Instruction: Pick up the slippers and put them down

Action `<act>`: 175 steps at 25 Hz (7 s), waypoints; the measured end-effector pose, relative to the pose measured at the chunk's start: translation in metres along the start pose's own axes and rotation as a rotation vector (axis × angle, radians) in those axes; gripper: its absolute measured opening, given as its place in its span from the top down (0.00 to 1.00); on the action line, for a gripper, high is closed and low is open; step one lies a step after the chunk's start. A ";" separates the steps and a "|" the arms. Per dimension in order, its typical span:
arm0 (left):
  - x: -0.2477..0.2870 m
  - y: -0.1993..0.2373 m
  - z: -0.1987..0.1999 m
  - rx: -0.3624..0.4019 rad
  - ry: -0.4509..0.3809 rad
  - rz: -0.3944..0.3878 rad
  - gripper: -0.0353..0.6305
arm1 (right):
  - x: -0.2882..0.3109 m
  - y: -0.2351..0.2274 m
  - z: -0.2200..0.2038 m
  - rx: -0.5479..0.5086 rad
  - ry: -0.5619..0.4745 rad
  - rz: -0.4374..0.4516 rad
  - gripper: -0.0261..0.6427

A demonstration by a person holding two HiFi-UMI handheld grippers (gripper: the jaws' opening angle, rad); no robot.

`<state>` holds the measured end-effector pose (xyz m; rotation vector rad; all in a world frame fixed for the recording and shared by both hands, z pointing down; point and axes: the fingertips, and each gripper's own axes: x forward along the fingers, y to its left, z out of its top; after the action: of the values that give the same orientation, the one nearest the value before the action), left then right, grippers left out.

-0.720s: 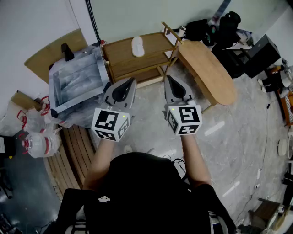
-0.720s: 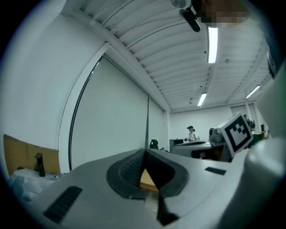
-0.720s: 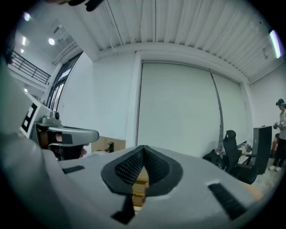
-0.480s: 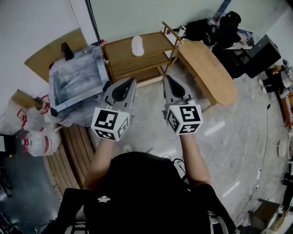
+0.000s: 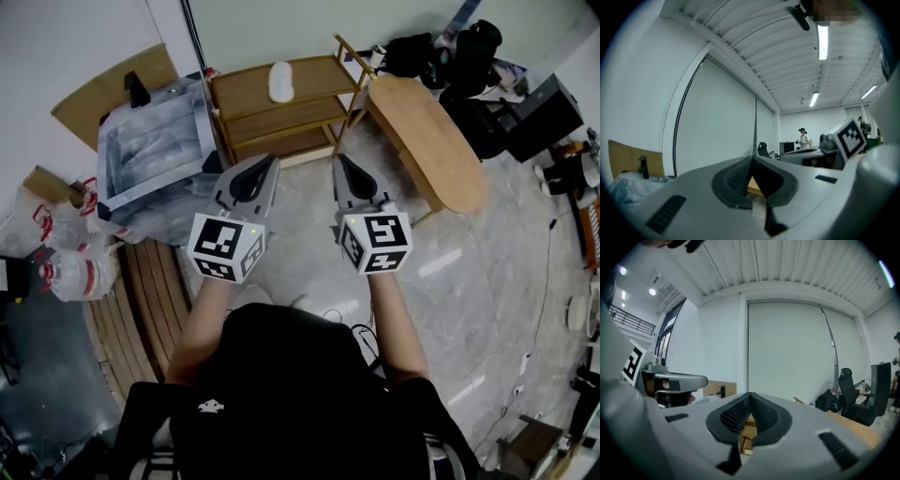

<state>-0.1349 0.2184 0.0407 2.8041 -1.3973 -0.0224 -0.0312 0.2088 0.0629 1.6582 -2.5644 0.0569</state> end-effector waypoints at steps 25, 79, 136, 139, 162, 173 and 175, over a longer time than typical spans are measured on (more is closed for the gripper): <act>0.093 0.094 -0.028 -0.040 0.026 0.035 0.94 | 0.124 -0.037 -0.016 0.005 0.051 0.051 0.96; 0.396 0.367 -0.157 -0.210 0.264 0.079 0.94 | 0.544 -0.169 -0.121 0.007 0.398 0.190 0.96; 0.403 0.418 -0.347 -0.221 0.506 0.244 0.94 | 0.686 -0.166 -0.415 -0.134 0.952 0.261 0.83; 0.403 0.419 -0.346 -0.222 0.506 0.245 0.94 | 0.686 -0.170 -0.416 -0.149 0.953 0.242 0.88; 0.402 0.422 -0.341 -0.255 0.491 0.221 0.94 | 0.686 -0.187 -0.387 -0.110 0.895 0.179 0.95; 0.404 0.414 -0.315 -0.235 0.451 0.167 0.94 | 0.666 -0.185 -0.343 -0.075 0.830 0.170 0.95; 0.403 0.413 -0.311 -0.229 0.443 0.158 0.94 | 0.661 -0.183 -0.335 -0.075 0.818 0.165 0.95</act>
<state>-0.2167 -0.3512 0.3535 2.3178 -1.3924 0.3882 -0.1157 -0.4402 0.4555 1.0647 -2.0145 0.5214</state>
